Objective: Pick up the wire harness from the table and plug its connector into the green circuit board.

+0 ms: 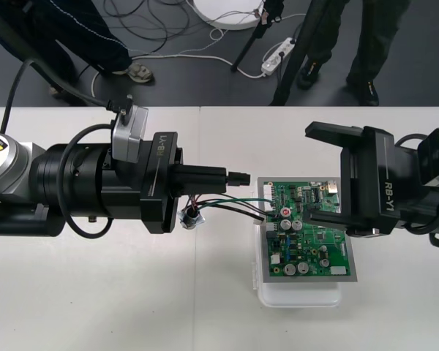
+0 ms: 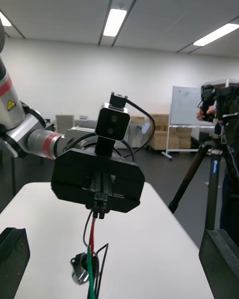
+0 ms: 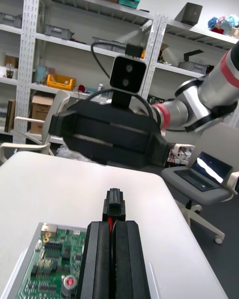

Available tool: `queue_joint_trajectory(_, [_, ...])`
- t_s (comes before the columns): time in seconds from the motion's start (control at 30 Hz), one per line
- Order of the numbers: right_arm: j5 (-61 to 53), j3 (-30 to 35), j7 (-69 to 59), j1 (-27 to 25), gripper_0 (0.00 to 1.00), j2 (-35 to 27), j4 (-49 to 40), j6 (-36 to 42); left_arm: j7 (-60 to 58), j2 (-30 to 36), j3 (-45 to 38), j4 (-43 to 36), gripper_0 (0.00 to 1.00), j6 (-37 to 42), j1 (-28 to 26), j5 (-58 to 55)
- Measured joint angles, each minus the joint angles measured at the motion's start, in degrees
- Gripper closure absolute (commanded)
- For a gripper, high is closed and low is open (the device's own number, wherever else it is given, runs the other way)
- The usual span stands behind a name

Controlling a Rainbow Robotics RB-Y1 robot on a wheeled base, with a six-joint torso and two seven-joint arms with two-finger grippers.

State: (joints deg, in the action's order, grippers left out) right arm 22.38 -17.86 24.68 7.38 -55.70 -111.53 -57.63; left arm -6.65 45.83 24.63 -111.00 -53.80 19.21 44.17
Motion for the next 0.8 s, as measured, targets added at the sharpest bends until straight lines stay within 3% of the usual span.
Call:
queue_joint_trajectory(0.4, [17.6, 12.4, -24.4, -1.8, 0.0, -2.5, 0.0, -8.7, 7.7, -3.4, -0.9, 11.9, 1.0, -9.8, -1.4, -0.1])
queue_joint_trajectory(0.8, [35.9, 15.3, -41.3, -2.1, 0.0, -6.0, -2.3, -10.4, 13.8, -6.0, -0.9, 24.0, 1.0, -18.3, -1.4, 1.2])
